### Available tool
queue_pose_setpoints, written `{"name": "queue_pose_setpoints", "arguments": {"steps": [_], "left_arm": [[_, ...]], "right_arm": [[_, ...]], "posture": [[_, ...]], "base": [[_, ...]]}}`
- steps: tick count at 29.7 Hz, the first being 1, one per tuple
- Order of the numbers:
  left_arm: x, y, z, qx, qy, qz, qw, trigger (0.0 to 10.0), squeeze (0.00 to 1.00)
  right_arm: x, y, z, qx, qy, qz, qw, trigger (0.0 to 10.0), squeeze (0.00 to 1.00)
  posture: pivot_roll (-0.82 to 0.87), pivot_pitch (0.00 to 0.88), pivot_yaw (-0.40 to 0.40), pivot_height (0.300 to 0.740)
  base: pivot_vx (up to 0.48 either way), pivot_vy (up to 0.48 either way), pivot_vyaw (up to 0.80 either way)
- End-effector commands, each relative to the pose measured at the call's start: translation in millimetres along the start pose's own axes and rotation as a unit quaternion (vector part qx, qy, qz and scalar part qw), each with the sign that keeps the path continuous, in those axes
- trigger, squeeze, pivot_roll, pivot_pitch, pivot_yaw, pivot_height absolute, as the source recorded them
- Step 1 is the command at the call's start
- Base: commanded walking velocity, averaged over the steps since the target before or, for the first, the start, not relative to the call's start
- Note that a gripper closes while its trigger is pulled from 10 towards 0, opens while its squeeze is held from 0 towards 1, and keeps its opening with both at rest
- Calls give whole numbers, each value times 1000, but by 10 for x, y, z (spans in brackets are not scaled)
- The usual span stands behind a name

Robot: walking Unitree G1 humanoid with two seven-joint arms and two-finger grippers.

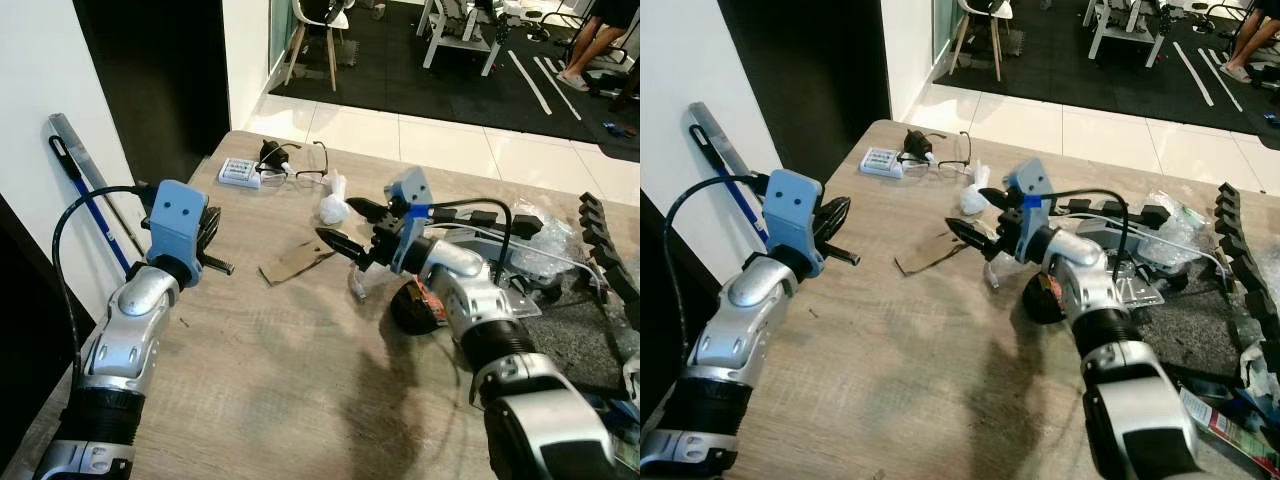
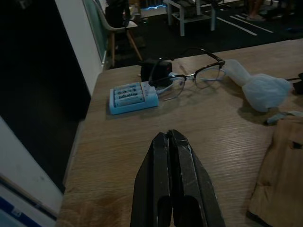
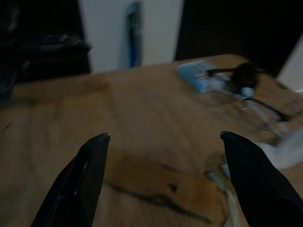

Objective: Picking trash to rubbish bin

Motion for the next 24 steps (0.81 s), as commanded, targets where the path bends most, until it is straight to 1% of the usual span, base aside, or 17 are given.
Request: {"name": "queue_pose_setpoints", "arguments": {"steps": [1, 3, 4, 5, 6, 7, 8, 9, 12, 14, 15, 17, 21, 23, 24], "left_arm": [[-13, 10, -20, 5, -18, 0, 1000, 10000, 0], [-97, 11, -47, 6, -44, -7, 999, 10000, 0], [-97, 11, -47, 6, -44, -7, 999, 10000, 0], [-161, 11, -63, 5, -63, -16, 998, 10000, 0], [-214, 13, -75, 6, -79, -20, 997, 10000, 0], [-258, 14, -85, 8, -91, -22, 996, 10000, 0], [-258, 14, -85, 8, -91, -22, 996, 10000, 0], [-307, 23, -98, 8, -106, -26, 994, 10000, 0], [-363, 44, -123, 10, -125, -31, 992, 10000, 0], [-366, 44, -141, 13, -128, -30, 991, 10000, 0], [-369, 45, -161, 15, -131, -30, 991, 10000, 0], [-370, 46, -165, 15, -132, -29, 991, 10000, 0], [-410, 46, -237, 23, -146, -31, 989, 10000, 0], [-455, 44, -269, 28, -161, -35, 986, 10000, 0], [-455, 44, -269, 28, -161, -35, 986, 10000, 0]], "right_arm": [[79, -139, -34, 40, 39, 3, 998, 10000, 1000], [127, -224, -65, 73, 74, -12, 995, 10000, 1000], [127, -224, -65, 73, 74, -12, 995, 10000, 1000], [148, -265, -83, 85, 88, -13, 992, 10000, 847], [158, -295, -99, 93, 97, -13, 991, 10000, 549], [162, -321, -114, 100, 103, -12, 990, 10000, 106], [162, -321, -114, 100, 103, -12, 990, 10000, 106], [156, -337, -126, 103, 105, -13, 989, 10000, 0], [142, -337, -134, 103, 109, -20, 988, 10000, 0], [132, -326, -118, 103, 106, -38, 988, 10000, 0], [119, -307, -97, 101, 102, -58, 988, 10000, 0], [111, -299, -89, 101, 100, -66, 988, 10000, 0], [32, -183, -37, 86, 84, -111, 986, 10000, 0], [35, -163, -28, 84, 89, -125, 985, 10000, 0], [35, -163, -28, 84, 89, -125, 985, 10000, 0]], "posture": [[-5, 156, -50, 740], [-7, 158, -51, 740], [-7, 158, -51, 740], [-6, 159, -52, 740], [-3, 164, -55, 740], [0, 167, -56, 740], [0, 167, -56, 740], [4, 175, -59, 740], [11, 189, -63, 740], [16, 199, -66, 740], [20, 206, -67, 740], [20, 206, -67, 740], [25, 236, -68, 740], [25, 246, -67, 740], [25, 246, -67, 740]], "base": [[0, 0, 0], [0, 0, 0], [0, 0, 0], [0, 0, 0], [0, 0, 0], [0, 0, 0], [0, 0, 0], [0, 0, 0], [0, 0, 0], [0, 0, 0], [0, 0, 0], [0, 0, 0], [0, 0, 0], [0, 0, 0], [0, 0, 0]]}}
Point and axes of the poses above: a point about 5 cm out from each wrist's last joint towards the gripper, its own z axis pointing out of the wrist towards the gripper, its own y axis along the axis of the wrist's last joint, x = y × z, the point moved 5 cm from there along z, pointing out of the wrist towards the gripper, and after that the axes turned 13 degrees about -z, right-handed, at the moved point
